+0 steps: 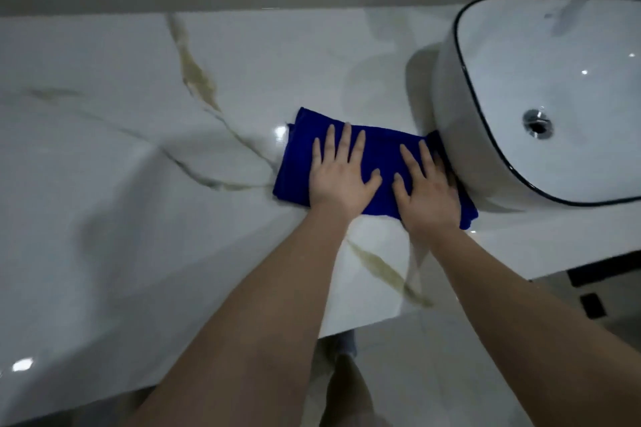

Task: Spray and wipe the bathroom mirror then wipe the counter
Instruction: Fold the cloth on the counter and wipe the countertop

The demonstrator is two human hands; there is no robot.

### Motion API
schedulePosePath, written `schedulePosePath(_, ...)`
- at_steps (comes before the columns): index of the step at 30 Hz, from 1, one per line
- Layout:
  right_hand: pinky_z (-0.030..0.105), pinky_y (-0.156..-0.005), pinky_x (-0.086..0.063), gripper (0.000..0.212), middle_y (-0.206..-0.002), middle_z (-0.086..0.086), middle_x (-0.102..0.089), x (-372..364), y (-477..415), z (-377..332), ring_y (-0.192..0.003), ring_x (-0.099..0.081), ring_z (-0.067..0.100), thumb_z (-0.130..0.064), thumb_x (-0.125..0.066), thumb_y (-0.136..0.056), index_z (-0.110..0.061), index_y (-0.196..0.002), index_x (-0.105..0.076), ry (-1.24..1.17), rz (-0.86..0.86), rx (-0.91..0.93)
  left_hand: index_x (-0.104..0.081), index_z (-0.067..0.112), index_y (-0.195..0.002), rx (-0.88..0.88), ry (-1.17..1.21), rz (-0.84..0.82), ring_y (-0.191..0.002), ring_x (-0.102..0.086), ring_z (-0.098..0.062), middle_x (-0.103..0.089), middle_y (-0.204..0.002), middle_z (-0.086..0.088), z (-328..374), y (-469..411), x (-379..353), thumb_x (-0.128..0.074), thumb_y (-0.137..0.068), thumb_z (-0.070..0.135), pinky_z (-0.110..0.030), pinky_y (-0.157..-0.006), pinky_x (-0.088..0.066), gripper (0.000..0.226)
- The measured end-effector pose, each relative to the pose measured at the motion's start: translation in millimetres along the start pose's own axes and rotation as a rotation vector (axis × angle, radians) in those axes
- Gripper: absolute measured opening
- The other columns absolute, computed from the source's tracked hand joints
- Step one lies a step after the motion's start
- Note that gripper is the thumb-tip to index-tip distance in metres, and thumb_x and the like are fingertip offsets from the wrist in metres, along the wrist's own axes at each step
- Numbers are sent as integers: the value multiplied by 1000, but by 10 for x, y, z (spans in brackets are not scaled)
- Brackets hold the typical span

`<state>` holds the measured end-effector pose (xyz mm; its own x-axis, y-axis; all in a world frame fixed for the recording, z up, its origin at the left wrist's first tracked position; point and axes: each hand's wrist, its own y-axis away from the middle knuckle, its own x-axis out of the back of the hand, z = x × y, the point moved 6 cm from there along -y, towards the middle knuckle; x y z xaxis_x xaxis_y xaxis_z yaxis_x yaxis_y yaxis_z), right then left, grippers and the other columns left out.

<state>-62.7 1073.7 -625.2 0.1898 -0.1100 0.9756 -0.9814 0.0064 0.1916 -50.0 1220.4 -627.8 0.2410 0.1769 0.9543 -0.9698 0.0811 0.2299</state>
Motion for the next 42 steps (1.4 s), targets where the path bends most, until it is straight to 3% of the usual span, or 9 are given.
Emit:
schedulePosePath(3,42,-115,-19,65,-162,-3,-9,-12,100,148,-147,-15,22,-52,-8,-91,-32,-153,-15,-32,14,6,-2,20,-153,-39,-18,0,-147,8,-26,5,-160,-5,217,15,-66,-20,-95,58,-44,-118,6,72)
schedulePosePath(7,44,-119,-3,56,-162,-4,-1,-89,62,39,-148,-3,20,-48,-20,-99,-36,-153,-7,-11,12,-92,-4,24,-153,-67,-10,44,-147,5,-22,1,-161,-2,-1,66,-43,-22,-96,55,-40,-119,5,68)
schedulePosePath(11,50,-118,5,57,-162,-6,2,-132,99,-344,-149,5,20,-52,-19,-97,-42,-151,-3,30,-32,-79,-2,26,-153,-3,7,47,-147,5,-20,2,-161,0,-414,221,-6,-22,-96,54,-39,-119,5,67)
schedulePosePath(16,53,-118,7,58,-162,-7,3,-181,-20,-1474,-149,6,22,-56,-17,-97,-42,-151,0,48,-61,139,-19,23,-151,170,65,162,-147,-9,-23,-16,-159,-3,-1495,505,180,-26,-93,53,-40,-118,-3,66)
schedulePosePath(21,54,-117,7,59,-162,-6,3,-348,-17,-3127,-149,7,23,-56,-17,-97,-41,-152,-3,65,-82,462,-8,25,-153,498,94,196,-147,-1,-21,-4,-161,-2,-2945,1036,326,-28,-95,50,-39,-119,0,66)
schedulePosePath(25,55,-116,9,59,-162,-4,5,-626,468,-4569,-148,8,25,-56,-17,-97,-39,-152,-3,113,-127,782,-9,24,-153,765,121,282,-147,-2,-22,-5,-161,-3,-4100,1983,302,-27,-97,51,-39,-119,1,64)
schedulePosePath(29,56,-114,12,61,-162,-2,1,-902,1333,-5642,-148,5,26,-59,-17,-96,-37,-153,-8,127,-179,1079,-14,21,-153,1017,118,398,-147,-7,-25,-11,-160,-7,-4770,3132,169,-29,-99,48,-41,-119,-2,63)
schedulePosePath(34,57,-114,12,62,-162,-1,2,-1119,1953,-6139,-148,7,27,-57,-17,-97,-35,-153,-7,167,-209,1238,-6,22,-153,1204,128,369,-147,-3,-24,-5,-160,-5,-5036,3807,25,-26,-99,48,-40,-119,0,63)
schedulePosePath(42,55,-114,16,61,-162,-2,1,-1084,1943,-6083,-148,7,25,-56,-17,-97,-35,-153,-8,147,-237,1214,-1,20,-153,1203,105,253,-147,1,-24,0,-160,-5,-5054,3788,45,-22,-100,47,-41,-119,0,63)
